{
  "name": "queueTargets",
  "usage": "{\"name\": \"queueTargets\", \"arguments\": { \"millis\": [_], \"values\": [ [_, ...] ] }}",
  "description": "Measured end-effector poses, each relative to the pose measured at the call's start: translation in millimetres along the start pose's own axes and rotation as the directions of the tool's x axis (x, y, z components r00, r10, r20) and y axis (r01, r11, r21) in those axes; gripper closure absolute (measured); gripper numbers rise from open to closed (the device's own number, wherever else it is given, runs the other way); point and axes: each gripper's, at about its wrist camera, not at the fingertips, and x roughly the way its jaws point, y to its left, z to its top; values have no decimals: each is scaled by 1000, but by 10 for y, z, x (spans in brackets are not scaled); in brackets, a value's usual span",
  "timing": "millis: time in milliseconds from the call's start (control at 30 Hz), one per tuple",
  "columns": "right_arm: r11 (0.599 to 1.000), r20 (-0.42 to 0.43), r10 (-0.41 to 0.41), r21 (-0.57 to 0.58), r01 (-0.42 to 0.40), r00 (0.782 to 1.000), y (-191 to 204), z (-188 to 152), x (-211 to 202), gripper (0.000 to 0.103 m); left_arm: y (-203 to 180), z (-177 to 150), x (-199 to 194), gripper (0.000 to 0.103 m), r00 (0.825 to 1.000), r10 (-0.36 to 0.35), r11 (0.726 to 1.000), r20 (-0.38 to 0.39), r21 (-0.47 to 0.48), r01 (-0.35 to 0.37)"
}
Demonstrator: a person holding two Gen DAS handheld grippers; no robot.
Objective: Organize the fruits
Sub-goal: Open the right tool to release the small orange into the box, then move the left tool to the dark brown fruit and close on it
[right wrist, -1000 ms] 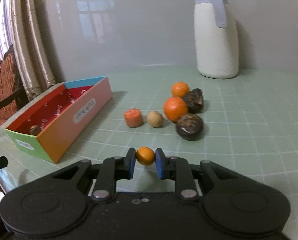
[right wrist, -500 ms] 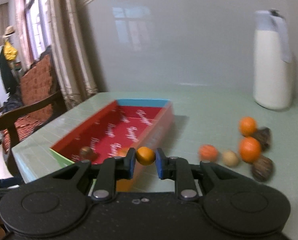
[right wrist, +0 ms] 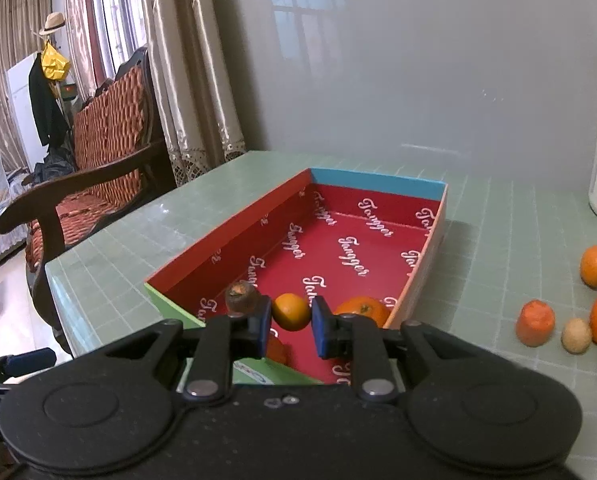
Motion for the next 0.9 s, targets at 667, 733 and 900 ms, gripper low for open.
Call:
{"name": "queueTargets", "arguments": {
  "millis": [667,733,900],
  "values": [
    [998,111,-69,3,69,991,-240,14,-516,30,-255,-32,-17,11,1000,-19,998,-1,66,19],
    [996,125,-88,14,87,988,-354,-16,-602,27,-351,-38,-29,11,1000,-31,995,3,91,31],
    [983,178,-183,54,176,967,-738,-172,-848,23,-631,-28,-111,11,996,-86,983,18,165,82]
  ]
}}
